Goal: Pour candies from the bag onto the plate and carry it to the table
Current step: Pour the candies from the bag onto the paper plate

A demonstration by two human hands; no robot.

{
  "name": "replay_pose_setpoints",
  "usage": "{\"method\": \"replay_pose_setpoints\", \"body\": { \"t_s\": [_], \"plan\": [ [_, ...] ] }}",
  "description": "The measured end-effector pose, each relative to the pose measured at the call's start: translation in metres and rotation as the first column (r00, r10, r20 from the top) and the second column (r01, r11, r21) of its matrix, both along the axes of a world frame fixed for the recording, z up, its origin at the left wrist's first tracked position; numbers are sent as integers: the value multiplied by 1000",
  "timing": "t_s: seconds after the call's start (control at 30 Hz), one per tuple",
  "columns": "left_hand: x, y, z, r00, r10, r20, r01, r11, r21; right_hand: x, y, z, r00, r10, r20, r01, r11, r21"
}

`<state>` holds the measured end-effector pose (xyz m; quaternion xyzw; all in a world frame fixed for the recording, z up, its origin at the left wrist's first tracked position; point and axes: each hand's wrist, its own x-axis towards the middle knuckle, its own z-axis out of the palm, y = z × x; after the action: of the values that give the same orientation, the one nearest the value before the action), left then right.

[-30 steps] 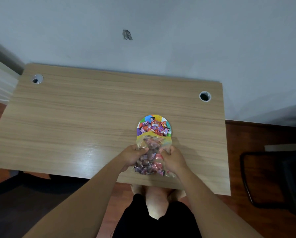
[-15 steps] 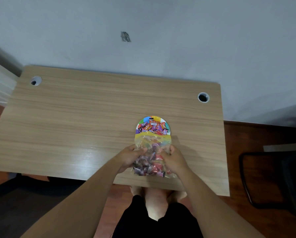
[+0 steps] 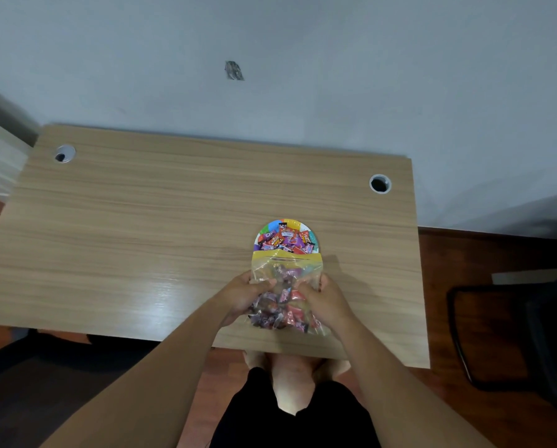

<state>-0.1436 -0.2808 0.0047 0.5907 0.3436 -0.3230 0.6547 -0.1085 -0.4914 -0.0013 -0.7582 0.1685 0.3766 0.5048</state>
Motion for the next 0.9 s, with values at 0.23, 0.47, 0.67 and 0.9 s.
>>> {"method": "replay_pose_setpoints", "body": {
  "t_s": [0.23, 0.47, 0.67, 0.9],
  "plan": [
    [2, 1, -9, 1000, 2, 15, -3, 998, 57, -1, 2, 8, 998, 47, -40, -45, 997, 56],
    [5, -3, -4, 999, 31, 44, -33, 998, 56, 0, 12, 8, 996, -58, 65, 54, 996, 71],
    [5, 1, -7, 998, 44, 38, -46, 998, 38, 0, 9, 10, 999, -27, 38, 23, 994, 103],
    [5, -2, -11, 990, 122, 76, -126, 991, 54, -1, 7, 8, 998, -47, 48, 41, 992, 119]
  ]
}}
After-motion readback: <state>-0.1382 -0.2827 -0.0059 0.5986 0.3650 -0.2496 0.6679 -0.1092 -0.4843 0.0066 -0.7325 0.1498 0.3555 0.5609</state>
